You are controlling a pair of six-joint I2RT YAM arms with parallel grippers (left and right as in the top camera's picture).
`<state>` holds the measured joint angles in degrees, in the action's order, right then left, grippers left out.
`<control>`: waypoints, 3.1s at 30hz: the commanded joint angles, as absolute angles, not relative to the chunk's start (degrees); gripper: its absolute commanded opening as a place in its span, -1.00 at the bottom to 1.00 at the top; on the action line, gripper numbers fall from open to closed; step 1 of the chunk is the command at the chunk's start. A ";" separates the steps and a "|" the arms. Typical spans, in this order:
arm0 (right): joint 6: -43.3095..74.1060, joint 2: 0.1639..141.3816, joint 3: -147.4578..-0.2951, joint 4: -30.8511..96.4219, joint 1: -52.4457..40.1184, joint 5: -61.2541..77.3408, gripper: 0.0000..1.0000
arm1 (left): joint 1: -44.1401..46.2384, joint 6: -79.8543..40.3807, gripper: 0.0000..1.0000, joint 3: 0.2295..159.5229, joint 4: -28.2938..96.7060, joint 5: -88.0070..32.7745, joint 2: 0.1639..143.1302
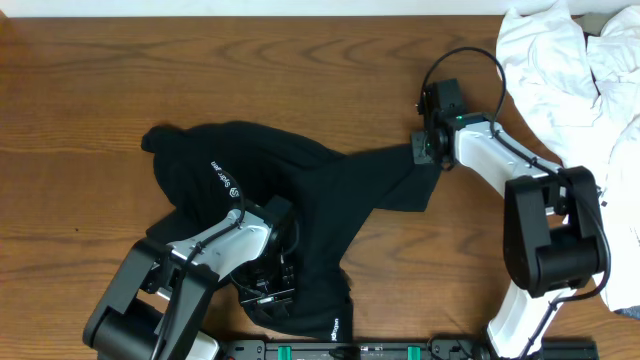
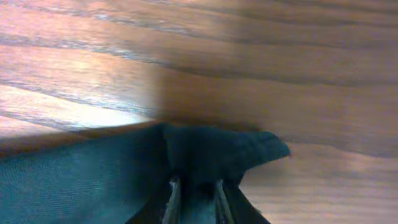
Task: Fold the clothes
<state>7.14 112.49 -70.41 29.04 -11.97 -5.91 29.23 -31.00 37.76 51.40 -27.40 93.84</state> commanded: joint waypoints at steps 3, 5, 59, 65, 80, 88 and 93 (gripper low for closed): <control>7.25 109.71 -70.46 30.30 -10.87 -8.95 -0.64 | 28.77 -29.36 -0.27 37.63 50.70 -21.80 93.84; 7.22 109.71 -70.43 30.72 -10.87 -8.95 -0.63 | 28.77 -29.36 -0.26 37.63 50.70 -21.80 93.84; 42.06 110.00 -70.37 26.68 -9.82 -6.81 -0.35 | 28.77 -29.15 -0.27 37.63 50.70 -21.80 93.84; 42.26 111.24 -70.37 25.67 -10.15 -6.83 -0.36 | 28.77 -29.15 -0.26 37.63 50.70 -21.80 93.84; 42.85 113.45 -70.26 25.04 -10.20 -5.76 -0.37 | 28.77 -29.15 -0.26 37.63 50.70 -21.80 93.84; 43.27 114.78 -70.26 23.88 -10.17 -5.76 -0.39 | 28.77 -29.15 -0.26 37.63 50.72 -21.78 93.84; 43.27 114.78 -70.26 23.29 -10.17 -5.76 -0.60 | 28.77 -29.15 -0.26 37.63 50.72 -21.78 93.84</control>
